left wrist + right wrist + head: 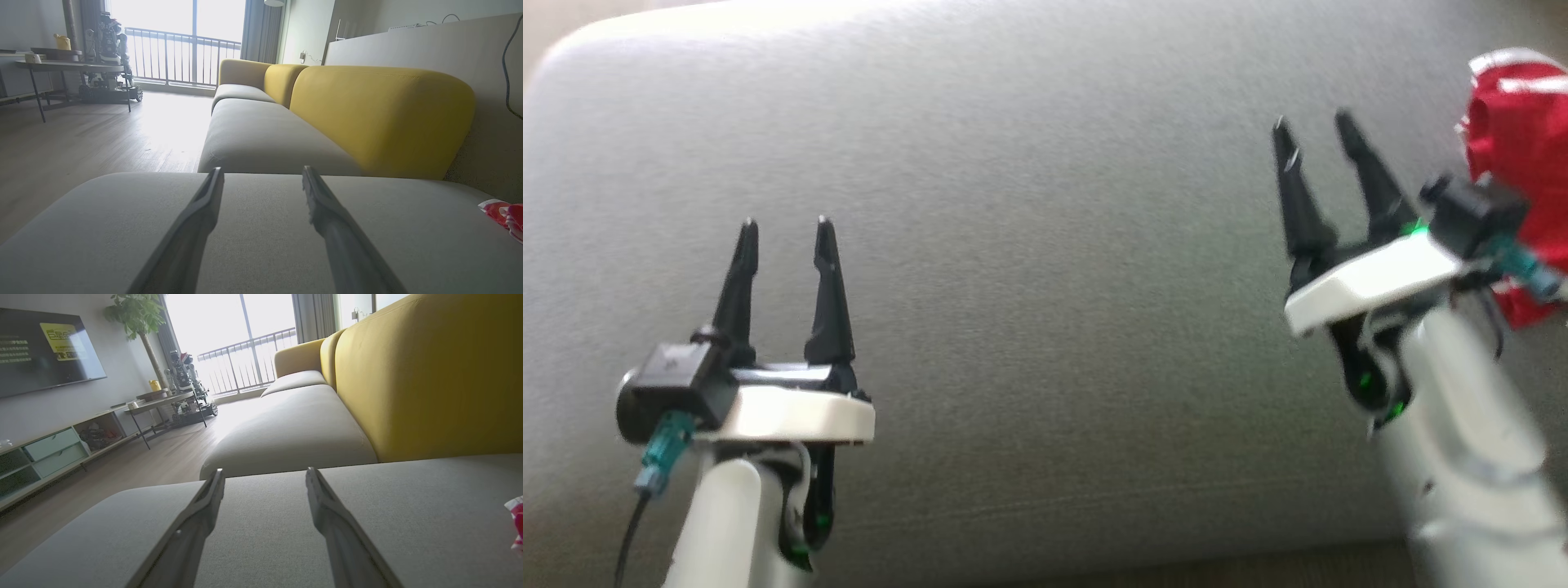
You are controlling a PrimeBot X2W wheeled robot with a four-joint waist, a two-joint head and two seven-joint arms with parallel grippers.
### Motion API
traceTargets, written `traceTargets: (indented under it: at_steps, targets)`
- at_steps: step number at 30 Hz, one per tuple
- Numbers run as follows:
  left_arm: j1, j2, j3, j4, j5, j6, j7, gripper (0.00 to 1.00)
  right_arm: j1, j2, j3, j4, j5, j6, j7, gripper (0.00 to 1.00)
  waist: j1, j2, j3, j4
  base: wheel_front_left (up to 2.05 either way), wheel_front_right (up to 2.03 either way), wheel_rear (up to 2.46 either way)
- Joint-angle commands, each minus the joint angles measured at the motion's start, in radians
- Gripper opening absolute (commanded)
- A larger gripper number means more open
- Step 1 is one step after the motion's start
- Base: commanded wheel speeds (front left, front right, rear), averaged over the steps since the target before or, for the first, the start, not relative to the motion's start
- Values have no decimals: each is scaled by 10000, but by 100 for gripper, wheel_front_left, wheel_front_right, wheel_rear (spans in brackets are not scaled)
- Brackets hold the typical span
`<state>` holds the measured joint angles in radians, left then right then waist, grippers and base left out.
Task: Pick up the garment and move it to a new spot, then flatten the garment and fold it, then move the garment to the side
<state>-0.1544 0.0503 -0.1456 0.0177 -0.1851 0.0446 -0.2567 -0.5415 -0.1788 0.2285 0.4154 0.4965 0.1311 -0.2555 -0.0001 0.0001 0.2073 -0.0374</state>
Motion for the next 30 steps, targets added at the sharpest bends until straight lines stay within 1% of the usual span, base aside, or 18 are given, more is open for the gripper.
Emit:
traceTargets:
  at_steps: [1,3,5,8,10,17,30]
  targets:
    - [-62,17,386,-255,-41,42,-50,100,233,157,56,-469,-361,-4,-63,100,1,-1,-353,392,0,0,0]
    - [103,8,391,-158,-141,61,-50,100,688,342,-37,-673,-825,-4,-63,100,1,-1,-433,503,0,0,0]
    - [241,4,228,-130,-136,35,-50,100,1094,596,-355,-878,-1157,-4,-63,100,1,-1,-511,573,0,0,0]
    - [504,2,-33,15,-438,238,-50,100,1890,1010,-799,-1102,-1556,-4,-63,100,1,-1,-700,714,0,0,0]
    - [582,1,-113,34,-490,318,-50,100,2208,1128,-956,-1190,-1722,-4,-63,100,1,-1,-748,741,0,0,0]
    - [796,0,-311,109,-405,368,-51,100,2848,1271,-1044,-1414,-2128,-4,-63,100,1,-1,-781,708,0,0,0]
    - [881,0,-395,187,-449,509,-51,100,3142,1284,-996,-1572,-2009,-4,-63,100,1,-1,-938,733,0,0,0]
